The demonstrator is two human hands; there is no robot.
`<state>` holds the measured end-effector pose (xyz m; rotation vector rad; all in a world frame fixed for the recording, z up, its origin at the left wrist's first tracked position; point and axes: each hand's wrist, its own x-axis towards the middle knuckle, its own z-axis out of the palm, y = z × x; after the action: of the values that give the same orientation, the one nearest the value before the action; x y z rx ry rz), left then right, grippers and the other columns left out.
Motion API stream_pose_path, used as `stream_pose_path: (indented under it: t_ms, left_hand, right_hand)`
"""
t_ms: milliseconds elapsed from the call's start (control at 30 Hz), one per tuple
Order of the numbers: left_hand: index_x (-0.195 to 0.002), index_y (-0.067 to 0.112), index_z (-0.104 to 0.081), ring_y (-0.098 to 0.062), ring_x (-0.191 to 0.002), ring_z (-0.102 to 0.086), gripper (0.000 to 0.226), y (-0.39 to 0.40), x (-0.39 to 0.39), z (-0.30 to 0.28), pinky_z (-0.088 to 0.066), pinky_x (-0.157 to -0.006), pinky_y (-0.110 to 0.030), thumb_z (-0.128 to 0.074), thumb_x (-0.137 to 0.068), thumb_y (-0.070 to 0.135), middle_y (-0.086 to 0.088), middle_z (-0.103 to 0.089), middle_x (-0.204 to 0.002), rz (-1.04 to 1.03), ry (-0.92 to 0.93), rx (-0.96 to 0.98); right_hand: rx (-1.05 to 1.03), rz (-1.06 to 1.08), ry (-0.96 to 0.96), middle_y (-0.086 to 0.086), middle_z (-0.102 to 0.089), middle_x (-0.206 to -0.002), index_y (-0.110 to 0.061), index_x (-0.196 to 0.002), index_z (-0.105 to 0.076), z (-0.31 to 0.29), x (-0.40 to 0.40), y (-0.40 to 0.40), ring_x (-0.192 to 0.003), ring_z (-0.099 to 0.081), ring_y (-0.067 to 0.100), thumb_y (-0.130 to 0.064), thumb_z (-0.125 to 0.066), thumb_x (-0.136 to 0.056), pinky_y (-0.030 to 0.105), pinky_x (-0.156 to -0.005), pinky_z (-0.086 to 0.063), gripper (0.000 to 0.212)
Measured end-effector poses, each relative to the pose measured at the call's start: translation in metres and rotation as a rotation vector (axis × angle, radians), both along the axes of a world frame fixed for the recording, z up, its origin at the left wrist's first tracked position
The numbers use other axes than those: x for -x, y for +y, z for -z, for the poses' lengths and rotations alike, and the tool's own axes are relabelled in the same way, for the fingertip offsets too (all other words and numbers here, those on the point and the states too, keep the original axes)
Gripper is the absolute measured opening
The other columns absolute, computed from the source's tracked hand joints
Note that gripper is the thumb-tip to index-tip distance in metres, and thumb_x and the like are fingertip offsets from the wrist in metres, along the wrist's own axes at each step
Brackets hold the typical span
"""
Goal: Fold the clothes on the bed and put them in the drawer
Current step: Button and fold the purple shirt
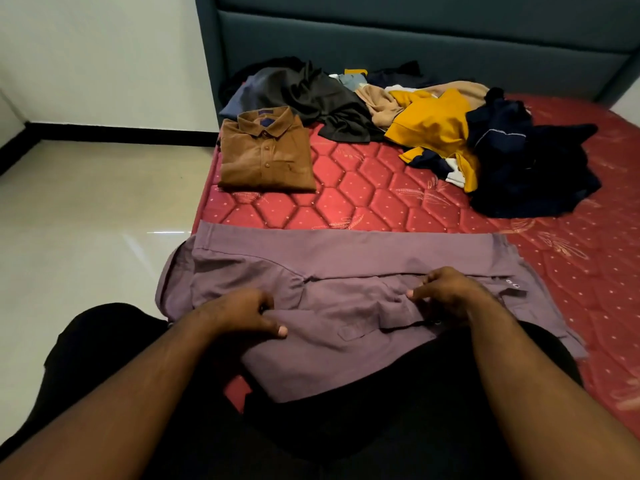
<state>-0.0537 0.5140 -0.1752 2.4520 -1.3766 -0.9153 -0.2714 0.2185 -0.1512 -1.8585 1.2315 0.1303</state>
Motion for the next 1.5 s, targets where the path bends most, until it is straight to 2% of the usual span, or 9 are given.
stream_pose_path:
  t_ms: [133, 233, 433, 533, 700, 933, 1067, 1167, 1500]
  left_hand:
    - [-0.063, 0.018, -0.049, -0.005, -0.052, -0.043, 0.036, -0.008, -0.008, -0.019, -0.032, -0.050, -0.023, -0.079, -0.080, 0.030, 0.009, -0.045, -0.055, -0.114, 0.273, 0.202]
    - [-0.079, 0.015, -0.056, -0.013, -0.069, -0.050, 0.032, -0.030, -0.014, -0.045, -0.038, -0.062, -0.029, -0.078, -0.080, 0.038, 0.000, -0.052, -0.073, -0.017, 0.463, 0.037]
    - [-0.080, 0.010, -0.065, -0.009, -0.060, -0.049, 0.034, -0.114, -0.032, -0.056, -0.037, -0.053, -0.022, -0.061, -0.093, 0.040, 0.002, -0.056, -0.067, -0.030, 0.011, 0.263]
    - [-0.065, 0.016, -0.053, -0.013, -0.059, -0.045, 0.032, -0.158, -0.044, -0.052, -0.032, -0.051, -0.027, -0.067, -0.091, 0.027, 0.001, -0.050, -0.061, -0.062, -0.064, 0.356]
    - [-0.071, 0.013, -0.057, -0.021, -0.071, -0.056, 0.038, -0.191, -0.063, 0.005, -0.038, -0.061, -0.030, -0.062, -0.091, 0.045, -0.008, -0.060, -0.074, -0.036, -0.127, 0.048]
    - [-0.061, 0.015, -0.055, -0.001, -0.042, -0.047, 0.038, -0.223, -0.041, 0.027, -0.038, -0.048, -0.025, -0.064, -0.091, 0.035, 0.004, -0.055, -0.048, -0.185, -0.005, 0.334]
    - [-0.068, 0.022, -0.059, -0.014, -0.062, -0.058, 0.029, -0.241, -0.021, 0.040, -0.045, -0.061, -0.033, -0.063, -0.088, 0.044, 0.005, -0.060, -0.062, -0.155, -0.069, 0.427]
    - [-0.070, 0.024, -0.059, -0.019, -0.067, -0.060, 0.027, -0.257, -0.010, 0.040, -0.049, -0.064, -0.035, -0.056, -0.084, 0.046, 0.006, -0.062, -0.066, -0.148, -0.081, 0.506]
    - [-0.073, 0.017, -0.060, -0.025, -0.072, -0.059, 0.026, -0.290, 0.013, 0.048, -0.045, -0.064, -0.035, -0.063, -0.088, 0.038, 0.002, -0.063, -0.072, -0.138, -0.212, 0.523]
  right_hand:
    - [0.104, -0.062, -0.137, 0.006, -0.050, -0.057, -0.008, -0.067, -0.055, -0.028, 0.014, 0.000, -0.049, -0.045, 0.012, 0.000, -0.075, -0.078, 0.016, -0.041, -0.037, 0.025]
    - [0.122, -0.013, -0.334, 0.008, -0.051, -0.062, -0.011, -0.072, -0.052, -0.052, 0.032, -0.019, -0.054, -0.045, 0.015, -0.004, -0.072, -0.083, 0.022, -0.045, -0.036, 0.024]
    - [0.331, 0.276, -0.471, 0.007, -0.048, -0.063, -0.020, -0.073, -0.042, -0.065, 0.031, -0.088, -0.053, -0.042, 0.018, -0.004, -0.070, -0.084, 0.025, -0.049, -0.035, 0.034]
    - [0.328, 0.371, -0.352, 0.010, -0.055, -0.087, -0.020, -0.093, -0.047, -0.055, 0.029, -0.123, -0.073, -0.050, 0.020, -0.022, -0.073, -0.083, 0.026, -0.055, -0.038, 0.028]
    - [0.133, 0.434, -0.042, 0.011, -0.044, -0.144, -0.010, -0.148, -0.024, -0.008, 0.032, -0.140, -0.114, -0.052, 0.025, -0.025, -0.072, -0.085, 0.030, -0.071, -0.046, 0.081]
    - [0.212, 0.387, 0.106, 0.008, -0.037, -0.151, -0.019, -0.143, -0.041, 0.027, 0.019, -0.158, -0.127, -0.045, 0.039, -0.079, -0.059, -0.066, 0.058, -0.099, -0.042, 0.099]
    - [0.338, 0.275, 0.223, 0.001, -0.027, -0.157, -0.011, -0.130, -0.053, 0.041, 0.013, -0.160, -0.137, -0.036, 0.030, -0.057, -0.050, -0.090, 0.050, -0.104, -0.036, 0.061]
    - [0.388, 0.381, 0.175, 0.012, -0.053, -0.137, -0.011, -0.122, -0.059, 0.042, 0.023, -0.170, -0.121, -0.052, 0.033, -0.040, -0.053, -0.095, 0.042, -0.093, -0.044, 0.039]
    - [0.534, 0.487, 0.123, 0.018, -0.064, -0.113, -0.012, -0.110, -0.058, 0.045, 0.044, -0.182, -0.105, -0.059, 0.036, -0.038, -0.048, -0.097, 0.041, -0.087, -0.045, 0.029]
